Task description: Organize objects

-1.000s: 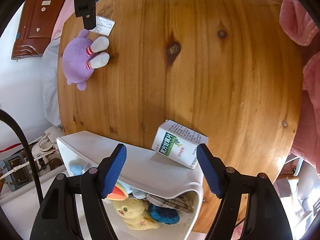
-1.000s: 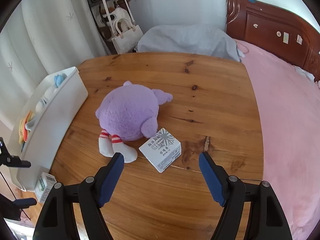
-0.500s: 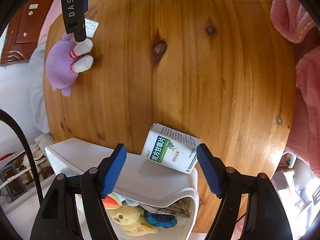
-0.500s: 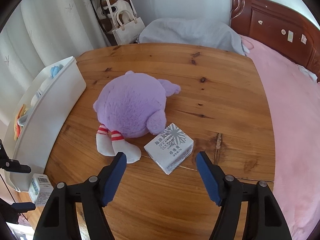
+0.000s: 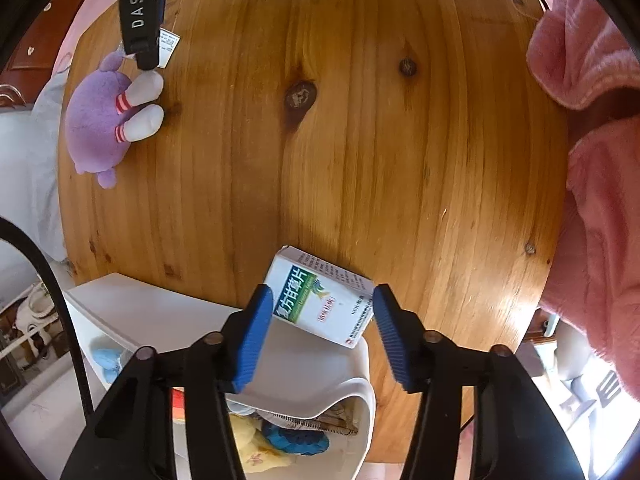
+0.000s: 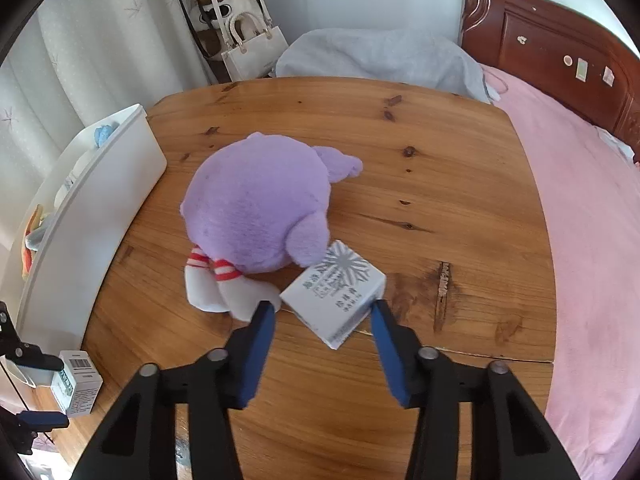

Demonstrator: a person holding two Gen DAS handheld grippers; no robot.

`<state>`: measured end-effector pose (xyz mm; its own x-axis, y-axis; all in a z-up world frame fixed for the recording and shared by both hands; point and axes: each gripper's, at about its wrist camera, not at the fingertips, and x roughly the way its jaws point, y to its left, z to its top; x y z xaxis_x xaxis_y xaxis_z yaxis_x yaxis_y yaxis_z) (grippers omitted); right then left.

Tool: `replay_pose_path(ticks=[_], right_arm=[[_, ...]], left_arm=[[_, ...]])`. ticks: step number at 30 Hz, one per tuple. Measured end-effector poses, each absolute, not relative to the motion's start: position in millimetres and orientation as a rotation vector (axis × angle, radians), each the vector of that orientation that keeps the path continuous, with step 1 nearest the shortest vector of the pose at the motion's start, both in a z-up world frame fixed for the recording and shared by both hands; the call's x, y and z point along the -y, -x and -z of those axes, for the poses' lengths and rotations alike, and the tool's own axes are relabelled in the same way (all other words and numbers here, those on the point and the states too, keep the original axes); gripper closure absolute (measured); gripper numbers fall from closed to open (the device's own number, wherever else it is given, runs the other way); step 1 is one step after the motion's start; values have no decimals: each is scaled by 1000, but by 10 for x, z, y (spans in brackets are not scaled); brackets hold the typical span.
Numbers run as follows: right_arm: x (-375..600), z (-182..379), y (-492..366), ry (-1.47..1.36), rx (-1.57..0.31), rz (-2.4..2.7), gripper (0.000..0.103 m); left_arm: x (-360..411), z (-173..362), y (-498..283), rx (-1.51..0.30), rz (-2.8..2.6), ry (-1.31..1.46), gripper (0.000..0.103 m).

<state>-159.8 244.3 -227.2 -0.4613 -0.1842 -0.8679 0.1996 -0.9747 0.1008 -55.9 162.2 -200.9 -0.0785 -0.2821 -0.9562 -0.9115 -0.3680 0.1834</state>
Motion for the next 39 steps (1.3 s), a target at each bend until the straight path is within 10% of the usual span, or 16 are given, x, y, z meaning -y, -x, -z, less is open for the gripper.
replay_pose_path(ticks=[12, 26, 39], right_arm=[[-2484, 2255, 1581, -1488, -16, 2487, 92], [-2529, 2244, 1561, -1494, 23, 2468, 94], [-2488, 2130, 1474, -1336, -108, 2511, 51]], left_arm=[[-1690, 2058, 599, -1283, -1527, 1695, 90], [-1589, 1660, 1162, -702, -2077, 2086, 86], [-1527, 1560, 1096, -64, -2399, 2332, 62]])
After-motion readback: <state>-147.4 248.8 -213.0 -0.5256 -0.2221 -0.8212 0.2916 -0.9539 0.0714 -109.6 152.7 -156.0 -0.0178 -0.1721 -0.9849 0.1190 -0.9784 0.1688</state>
